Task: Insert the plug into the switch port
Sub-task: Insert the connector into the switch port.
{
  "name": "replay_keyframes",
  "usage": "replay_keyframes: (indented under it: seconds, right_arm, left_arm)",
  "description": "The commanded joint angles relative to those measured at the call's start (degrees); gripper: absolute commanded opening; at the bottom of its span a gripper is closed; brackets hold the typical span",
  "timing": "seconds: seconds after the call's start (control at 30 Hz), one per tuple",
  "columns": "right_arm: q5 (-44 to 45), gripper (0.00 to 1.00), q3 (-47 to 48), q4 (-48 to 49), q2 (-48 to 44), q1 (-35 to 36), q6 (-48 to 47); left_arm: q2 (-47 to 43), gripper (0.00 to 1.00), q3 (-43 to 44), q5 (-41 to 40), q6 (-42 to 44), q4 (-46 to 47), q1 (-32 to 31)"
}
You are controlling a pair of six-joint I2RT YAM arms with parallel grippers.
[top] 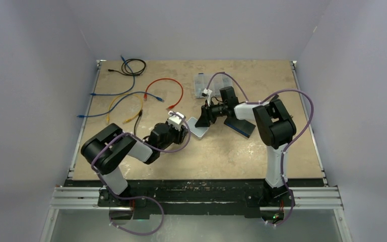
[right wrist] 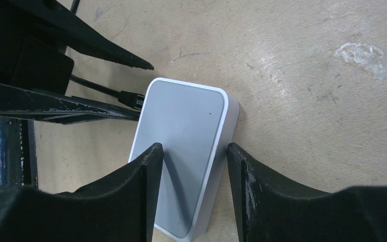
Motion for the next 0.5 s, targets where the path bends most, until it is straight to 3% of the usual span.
replay_keyframes:
  seconds: [0.0, 0.23, 0.47]
  right_arm:
    - [2.6, 0.54, -1.2, -2.9, -1.6, 0.3, 0.4]
    - [3.0, 0.54, -1.0, -2.8, -1.5, 0.3, 0.3]
    - [3.4, 0.54, -0.9, -2.9, -1.3, 0.3, 0.2]
  left_arm:
    - [-6.5, 0.44, 3.1, -0.4, 2.5, -12.7, -0.1]
    - [-7.4, 0.42, 7.9, 1.1, 3.2, -25.2, -0.2]
    - [-6.4, 0.34, 12.0, 4.2, 3.9, -32.0, -0.2]
